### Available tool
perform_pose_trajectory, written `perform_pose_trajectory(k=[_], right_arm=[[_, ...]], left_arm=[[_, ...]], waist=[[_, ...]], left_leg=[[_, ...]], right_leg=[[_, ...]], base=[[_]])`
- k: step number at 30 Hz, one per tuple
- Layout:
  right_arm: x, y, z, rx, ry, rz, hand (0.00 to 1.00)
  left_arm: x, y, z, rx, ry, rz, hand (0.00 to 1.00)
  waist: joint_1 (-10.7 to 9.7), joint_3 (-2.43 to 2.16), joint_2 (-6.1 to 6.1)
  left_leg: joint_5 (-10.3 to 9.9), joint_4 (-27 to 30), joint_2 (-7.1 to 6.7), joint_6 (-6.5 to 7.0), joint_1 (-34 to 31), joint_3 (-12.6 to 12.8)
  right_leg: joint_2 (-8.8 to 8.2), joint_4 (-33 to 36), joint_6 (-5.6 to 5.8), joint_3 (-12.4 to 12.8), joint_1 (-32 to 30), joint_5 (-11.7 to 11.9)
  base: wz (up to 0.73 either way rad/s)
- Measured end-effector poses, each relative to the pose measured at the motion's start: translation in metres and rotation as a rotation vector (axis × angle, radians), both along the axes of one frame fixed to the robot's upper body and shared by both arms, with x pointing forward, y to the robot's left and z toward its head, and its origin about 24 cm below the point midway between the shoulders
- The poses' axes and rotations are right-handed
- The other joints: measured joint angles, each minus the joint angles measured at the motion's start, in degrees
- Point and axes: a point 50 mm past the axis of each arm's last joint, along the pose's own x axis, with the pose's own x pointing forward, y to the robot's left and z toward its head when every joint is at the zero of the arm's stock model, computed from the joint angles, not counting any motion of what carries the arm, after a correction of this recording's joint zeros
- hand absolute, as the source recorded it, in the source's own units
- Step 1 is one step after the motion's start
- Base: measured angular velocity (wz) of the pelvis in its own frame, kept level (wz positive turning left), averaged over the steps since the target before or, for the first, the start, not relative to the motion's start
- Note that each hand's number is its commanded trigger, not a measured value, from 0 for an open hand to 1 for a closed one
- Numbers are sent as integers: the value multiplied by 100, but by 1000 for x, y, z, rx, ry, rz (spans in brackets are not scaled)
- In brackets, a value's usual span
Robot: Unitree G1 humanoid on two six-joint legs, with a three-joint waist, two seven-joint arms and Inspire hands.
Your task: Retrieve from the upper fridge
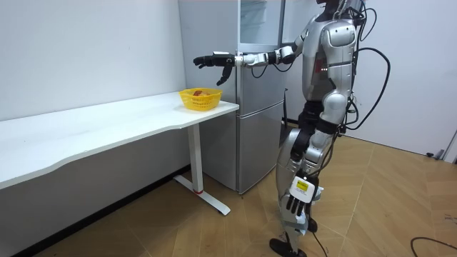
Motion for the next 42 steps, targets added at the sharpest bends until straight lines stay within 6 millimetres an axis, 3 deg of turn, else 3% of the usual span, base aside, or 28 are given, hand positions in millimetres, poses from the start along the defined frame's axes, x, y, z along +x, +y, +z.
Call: perform_pose_trajectory(k=[4, 11, 17, 22, 23, 27, 29, 33, 35, 39, 42], right_arm=[[1, -2, -2, 31, 20, -10, 0], [1, -5, -3, 100, 25, -35, 0], [2, -16, 22, 194, -86, -90, 0], [-8, -14, 53, 353, -226, -56, 0], [-13, -12, 57, 392, -254, -45, 0], [-32, -10, 68, 450, -343, -16, 0], [-45, -14, 76, 484, -398, -8, 0], [-60, -14, 91, 533, -484, 36, 0], [-70, -20, 98, 561, -536, 40, 0], [-86, -36, 96, 564, -596, -15, 0], [-98, -51, 91, 598, -636, -85, 0]], left_arm=[[-2, 0, 0, 1, 3, 0, 0], [-1, 1, 1, 3, -12, -5, 0], [-4, 2, 2, 7, -21, 4, 0], [-14, 0, 1, 9, -8, 17, 0], [-18, -2, 0, 9, -4, 22, 0], [-22, -10, -3, -7, -13, 58, 0], [-25, -11, -3, -19, -20, 85, 0], [-36, -14, -4, -16, -10, 102, 0], [-39, -16, -5, -20, -7, 106, 0], [-37, -17, -6, -31, -19, 106, 0], [-41, -18, -7, -28, -20, 127, 0]], waist=[[-3, -16, -19], [-35, 5, 10], [-76, -3, 44], [-301, -45, 229], [-334, -55, 311], [-489, -141, 479], [-620, -126, 584], [-897, -168, 684], [-1065, -149, 728], [-1163, -129, 786], [-1378, -133, 879]], left_leg=[[0, 13, 0, 0, 9, -1], [0, 72, 0, 0, 10, -1], [-1, 84, 1, 0, 5, 47], [-1, 98, 1, 3, 86, 92], [-2, 78, 1, 3, 140, 117], [1, -43, 13, 7, 293, 213], [10, -184, 23, 17, 424, 292], [21, -299, 35, 33, 586, 502], [22, -301, 49, 37, 702, 645], [-13, -336, 88, 65, 816, 875], [-19, -444, 91, 72, 853, 975]], right_leg=[[0, 0, 0, -14, -2, 0], [-1, -1, 0, -25, 11, 0], [-4, 10, -9, 24, -5, 10], [-6, 6, -5, 69, 48, 13], [-5, 3, -5, 96, 85, 13], [-6, 10, -4, 201, 114, 13], [-3, 13, -4, 323, 180, 13], [1, 17, 0, 502, 183, 15], [15, 17, 12, 649, 198, 26], [47, 8, 25, 825, 198, 64], [56, 7, 32, 924, 174, 77]], base=[[0], [0], [-3], [-2], [-8], [-17], [-19], [-29], [-29], [-31], [-17]])
